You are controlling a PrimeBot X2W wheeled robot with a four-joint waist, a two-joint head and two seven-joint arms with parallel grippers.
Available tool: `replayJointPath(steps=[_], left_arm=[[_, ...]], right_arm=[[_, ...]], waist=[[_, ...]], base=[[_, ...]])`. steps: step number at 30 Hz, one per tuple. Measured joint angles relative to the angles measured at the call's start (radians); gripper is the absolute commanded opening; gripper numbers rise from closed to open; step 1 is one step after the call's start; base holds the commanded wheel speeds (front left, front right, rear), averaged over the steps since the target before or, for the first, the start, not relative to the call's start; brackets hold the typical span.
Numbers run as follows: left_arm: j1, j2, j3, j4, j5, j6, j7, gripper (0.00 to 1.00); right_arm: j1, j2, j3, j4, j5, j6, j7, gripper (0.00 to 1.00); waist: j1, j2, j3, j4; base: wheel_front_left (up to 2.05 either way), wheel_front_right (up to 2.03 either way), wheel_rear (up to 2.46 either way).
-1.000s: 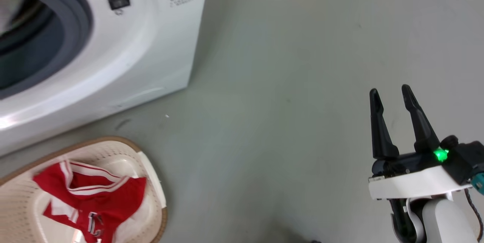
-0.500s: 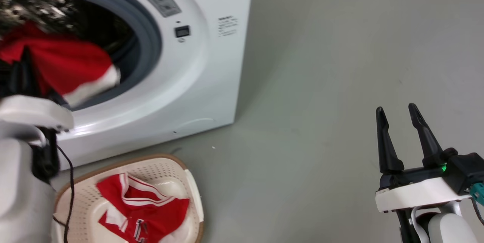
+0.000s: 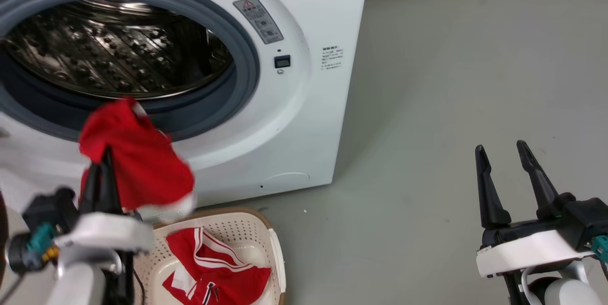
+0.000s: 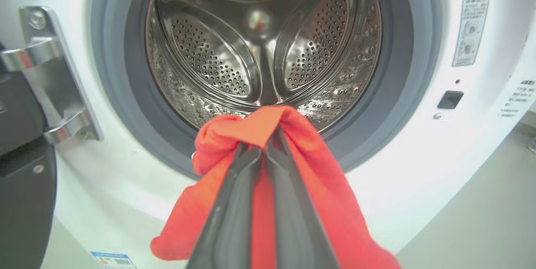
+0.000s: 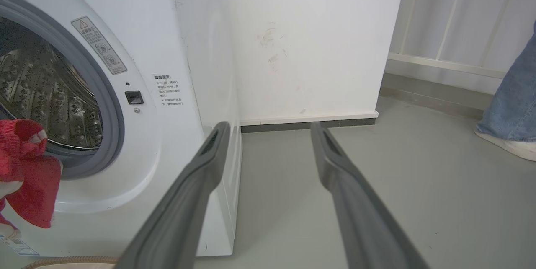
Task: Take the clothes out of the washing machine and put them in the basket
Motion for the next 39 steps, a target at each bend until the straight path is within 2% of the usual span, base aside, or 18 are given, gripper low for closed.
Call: replayJointPath(steps=[7,13,23,39], left_arm=[[0.167,-0.068,-0.033,-0.049,-0.023,0.026,0.009,0.0],[0.21,-0.109,-0.063,0.029,-0.057,0.003,0.013,0.0],[0.097,-0.147,-0.051,0.334,-0.099,-0.067,0.005,0.0],[-0.175,-0.155,-0.021,0.894,-0.129,-0.15,0.003,0.0]], right_arm=[[0.019,0.0,-0.006,-0.025,-0.011,0.0,0.018,1.0],[0.018,0.0,-0.005,-0.051,-0.012,0.0,0.023,1.0],[-0.04,0.0,0.006,-0.084,-0.006,0.0,0.012,1.0],[-0.122,0.0,0.018,-0.077,0.027,0.0,-0.05,1.0]], waist=[[0.0,0.0,-0.027,0.028],[0.0001,0.0,0.007,0.036],[0.0003,0.0,0.152,0.013],[0.0004,0.0,0.404,-0.042]], base=[[0.0,0.0,0.0],[0.0,0.0,0.0],[0.0,0.0,0.0],[0.0,0.0,0.0]])
